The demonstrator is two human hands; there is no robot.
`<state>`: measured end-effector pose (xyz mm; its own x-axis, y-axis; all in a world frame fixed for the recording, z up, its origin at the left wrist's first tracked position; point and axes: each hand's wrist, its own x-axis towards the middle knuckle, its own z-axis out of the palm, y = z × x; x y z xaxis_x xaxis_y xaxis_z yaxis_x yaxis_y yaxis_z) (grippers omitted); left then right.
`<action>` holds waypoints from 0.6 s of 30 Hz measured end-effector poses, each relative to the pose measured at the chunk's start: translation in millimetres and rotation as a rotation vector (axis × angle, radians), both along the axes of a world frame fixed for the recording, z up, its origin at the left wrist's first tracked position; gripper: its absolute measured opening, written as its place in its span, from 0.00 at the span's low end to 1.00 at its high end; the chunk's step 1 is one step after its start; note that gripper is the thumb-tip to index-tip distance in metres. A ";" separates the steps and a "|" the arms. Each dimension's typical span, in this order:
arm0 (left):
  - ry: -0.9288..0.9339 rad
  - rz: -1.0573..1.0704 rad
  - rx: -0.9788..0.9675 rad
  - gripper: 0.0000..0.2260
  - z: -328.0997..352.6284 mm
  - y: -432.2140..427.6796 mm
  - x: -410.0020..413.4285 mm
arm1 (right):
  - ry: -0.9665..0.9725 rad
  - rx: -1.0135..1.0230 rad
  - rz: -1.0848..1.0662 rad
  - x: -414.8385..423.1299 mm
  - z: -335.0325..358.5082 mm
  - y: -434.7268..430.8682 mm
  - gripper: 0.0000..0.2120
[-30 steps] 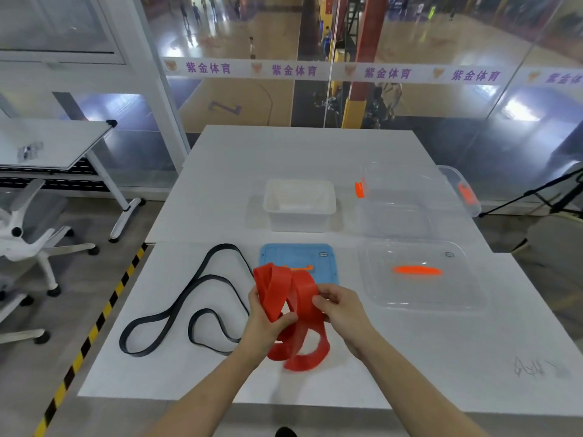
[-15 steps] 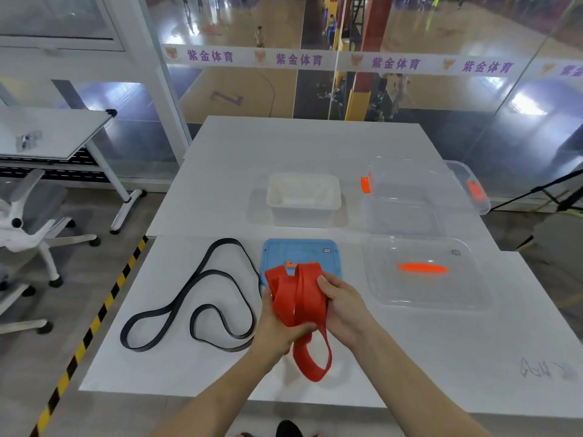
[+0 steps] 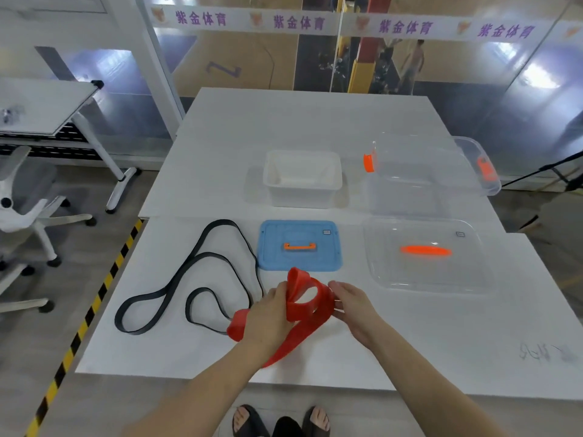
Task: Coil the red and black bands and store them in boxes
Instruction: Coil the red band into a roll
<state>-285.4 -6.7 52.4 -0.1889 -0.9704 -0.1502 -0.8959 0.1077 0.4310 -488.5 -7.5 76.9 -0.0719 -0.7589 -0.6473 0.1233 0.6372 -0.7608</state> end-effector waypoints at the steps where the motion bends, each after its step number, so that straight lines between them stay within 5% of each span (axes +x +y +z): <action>1: -0.073 -0.024 0.043 0.30 -10.0 -0.4 -4.4 | -0.011 0.047 -0.002 -2.3 -7.9 2.1 0.21; 6: -0.098 -0.019 0.355 0.56 -59.6 9.2 -16.4 | 0.034 0.116 0.054 -11.2 -50.0 17.4 0.27; 12: -0.079 0.002 0.287 0.42 -80.0 18.9 -35.1 | 0.259 -0.021 0.193 -23.7 -66.7 25.9 0.21; 18: -0.159 0.005 0.360 0.44 -94.6 10.4 -32.3 | 0.600 -0.163 0.619 -27.4 -91.4 30.4 0.26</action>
<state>-317.7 3.7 -42.3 -0.1318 -0.8514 -0.5078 -0.9546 -0.0290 0.2964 -515.9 22.9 -14.5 0.0902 -0.8541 -0.5122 -0.6584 0.3347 -0.6742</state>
